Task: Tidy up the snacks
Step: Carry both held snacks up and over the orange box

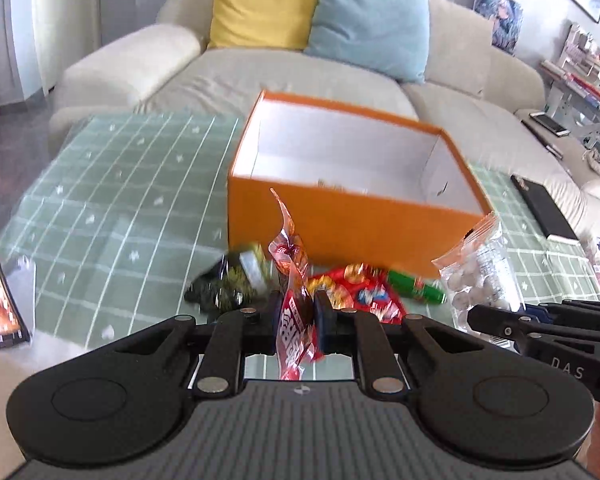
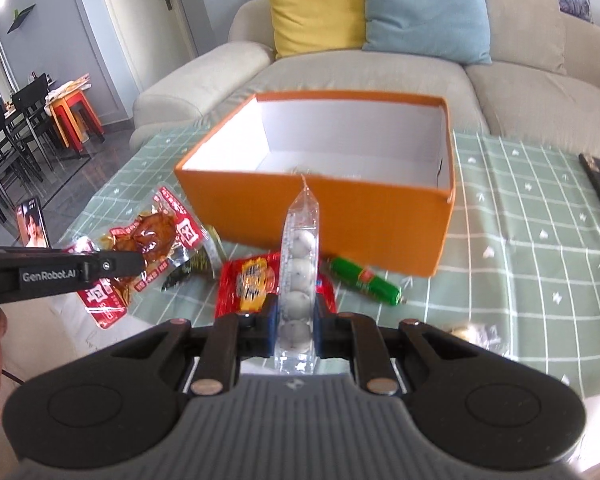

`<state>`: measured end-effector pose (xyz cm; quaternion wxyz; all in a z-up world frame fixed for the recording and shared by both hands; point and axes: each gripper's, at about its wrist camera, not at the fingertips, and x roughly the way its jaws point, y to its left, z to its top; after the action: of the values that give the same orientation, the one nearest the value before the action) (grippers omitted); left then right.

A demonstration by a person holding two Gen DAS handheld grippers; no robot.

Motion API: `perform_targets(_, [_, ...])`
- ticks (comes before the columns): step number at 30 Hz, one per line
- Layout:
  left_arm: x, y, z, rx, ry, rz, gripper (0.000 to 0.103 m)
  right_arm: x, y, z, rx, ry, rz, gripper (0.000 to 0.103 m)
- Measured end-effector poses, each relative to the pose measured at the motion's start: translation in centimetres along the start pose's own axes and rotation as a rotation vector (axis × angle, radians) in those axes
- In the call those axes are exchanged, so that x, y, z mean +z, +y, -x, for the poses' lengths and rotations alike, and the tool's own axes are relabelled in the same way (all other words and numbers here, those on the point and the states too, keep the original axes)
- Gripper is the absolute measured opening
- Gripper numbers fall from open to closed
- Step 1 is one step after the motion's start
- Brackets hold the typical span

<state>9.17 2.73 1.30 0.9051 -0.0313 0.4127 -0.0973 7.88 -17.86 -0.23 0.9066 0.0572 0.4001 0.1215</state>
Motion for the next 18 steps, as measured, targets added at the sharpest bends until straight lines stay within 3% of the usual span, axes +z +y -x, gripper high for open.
perform_targets(12, [6.8, -2.3, 0.1, -0.034, -0.164, -0.076, 0.017, 6.7, -0.5, 0.5, -0.014, -0.135, 0.06, 0.014])
perform_targets(18, [9.9, -3.5, -2.3, -0.021, -0.189, -0.116, 0.017, 10.4, -0.3, -1.8, -0.028, -0.168, 0.125, 0.014])
